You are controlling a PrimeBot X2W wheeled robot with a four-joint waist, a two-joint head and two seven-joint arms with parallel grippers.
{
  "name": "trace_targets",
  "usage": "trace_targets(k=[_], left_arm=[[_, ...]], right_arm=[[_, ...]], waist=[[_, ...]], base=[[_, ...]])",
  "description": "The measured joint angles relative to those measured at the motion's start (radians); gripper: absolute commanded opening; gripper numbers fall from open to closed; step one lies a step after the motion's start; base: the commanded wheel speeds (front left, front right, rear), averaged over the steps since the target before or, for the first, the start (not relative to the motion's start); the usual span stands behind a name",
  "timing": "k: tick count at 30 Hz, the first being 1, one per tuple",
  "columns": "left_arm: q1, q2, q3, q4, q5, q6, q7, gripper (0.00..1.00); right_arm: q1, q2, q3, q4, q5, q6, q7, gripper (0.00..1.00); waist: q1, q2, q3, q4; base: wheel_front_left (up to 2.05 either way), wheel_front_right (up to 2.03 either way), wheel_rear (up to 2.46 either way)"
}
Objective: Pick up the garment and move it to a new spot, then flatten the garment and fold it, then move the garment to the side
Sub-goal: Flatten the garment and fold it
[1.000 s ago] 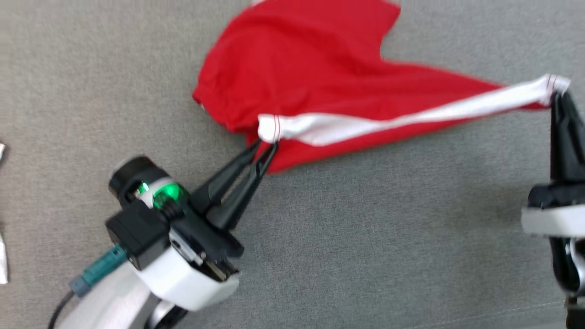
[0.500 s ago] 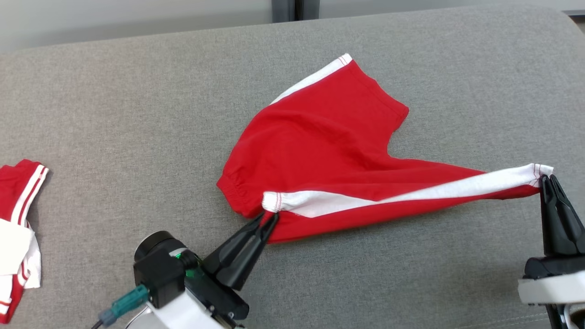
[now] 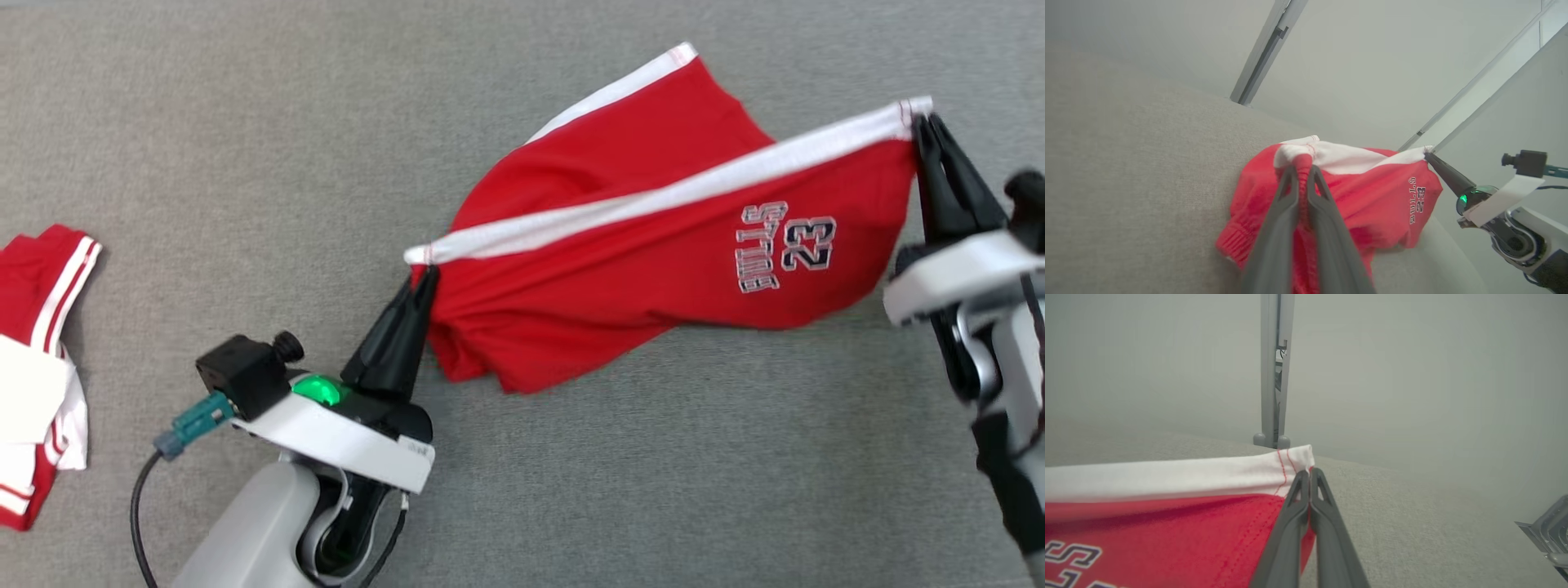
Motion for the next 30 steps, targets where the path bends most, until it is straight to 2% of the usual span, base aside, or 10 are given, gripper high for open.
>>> trace_targets(k=[6,15,20,24,30], left_arm=[[-0.052,-0.024,0.006,0.053,-0.084,0.0,0.0,0.0],[-0.131,-0.052,-0.018,0.064,-0.104,0.0,0.0,0.0],[-0.196,-0.073,-0.042,0.088,-0.094,0.0,0.0,0.0],[-0.246,-0.097,-0.025,0.151,-0.06,0.0,0.0,0.0],[-0.277,-0.108,-0.03,0.183,-0.05,-0.001,-0.001,0.0]], right_arm=[[-0.206,-0.018,0.125,0.183,-0.001,0.0,0.0,0.0],[-0.457,-0.04,0.292,0.377,-0.007,0.0,-0.001,0.0],[-0.547,-0.042,0.377,0.471,0.013,0.0,-0.001,0.0],[-0.606,-0.042,0.441,0.538,0.035,0.0,-0.001,0.0],[-0.646,-0.047,0.501,0.584,0.048,0.0,-0.001,0.0]], waist=[[0.0,0.0,0.04,0.04],[0.0,0.0,0.116,0.099],[0.0,0.0,0.158,0.134],[0.0,0.0,0.188,0.162],[0.0,0.0,0.204,0.178]], base=[[0.0,0.0,0.0],[0.0,0.0,0.0],[0.0,0.0,0.0],[0.0,0.0,0.0],[0.0,0.0,0.0]])
